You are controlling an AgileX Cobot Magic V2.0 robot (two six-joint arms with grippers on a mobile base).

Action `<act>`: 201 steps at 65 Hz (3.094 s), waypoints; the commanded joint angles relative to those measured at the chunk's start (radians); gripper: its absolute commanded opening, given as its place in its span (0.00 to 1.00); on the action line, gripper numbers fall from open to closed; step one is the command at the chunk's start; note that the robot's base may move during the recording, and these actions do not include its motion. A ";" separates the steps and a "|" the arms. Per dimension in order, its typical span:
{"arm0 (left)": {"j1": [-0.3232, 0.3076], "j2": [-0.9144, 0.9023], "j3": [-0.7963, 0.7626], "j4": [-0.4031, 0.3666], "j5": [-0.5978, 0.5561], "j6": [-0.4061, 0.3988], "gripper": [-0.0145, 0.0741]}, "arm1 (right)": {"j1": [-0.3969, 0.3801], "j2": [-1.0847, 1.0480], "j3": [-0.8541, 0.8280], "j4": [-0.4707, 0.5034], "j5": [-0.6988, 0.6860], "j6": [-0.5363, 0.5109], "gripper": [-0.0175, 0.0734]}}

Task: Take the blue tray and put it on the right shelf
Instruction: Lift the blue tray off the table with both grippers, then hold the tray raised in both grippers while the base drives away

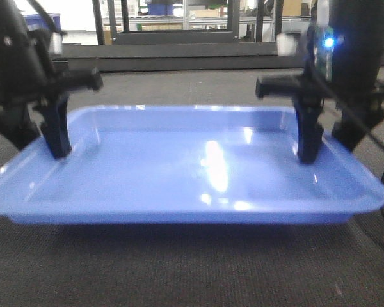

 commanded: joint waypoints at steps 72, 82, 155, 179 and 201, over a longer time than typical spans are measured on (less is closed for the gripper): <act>-0.212 -0.598 0.383 0.158 -0.051 -0.381 0.11 | 0.245 -0.546 0.373 -0.149 -0.092 0.269 0.37; -0.212 -0.598 0.383 0.158 -0.041 -0.381 0.11 | 0.245 -0.546 0.373 -0.149 -0.103 0.269 0.37; -0.212 -0.598 0.383 0.158 -0.032 -0.326 0.11 | 0.245 -0.546 0.373 -0.149 -0.110 0.269 0.37; -0.212 -0.598 0.383 0.158 -0.032 -0.326 0.11 | 0.245 -0.546 0.373 -0.149 -0.110 0.269 0.37; -0.212 -0.598 0.383 0.158 -0.032 -0.326 0.11 | 0.245 -0.546 0.373 -0.149 -0.110 0.269 0.37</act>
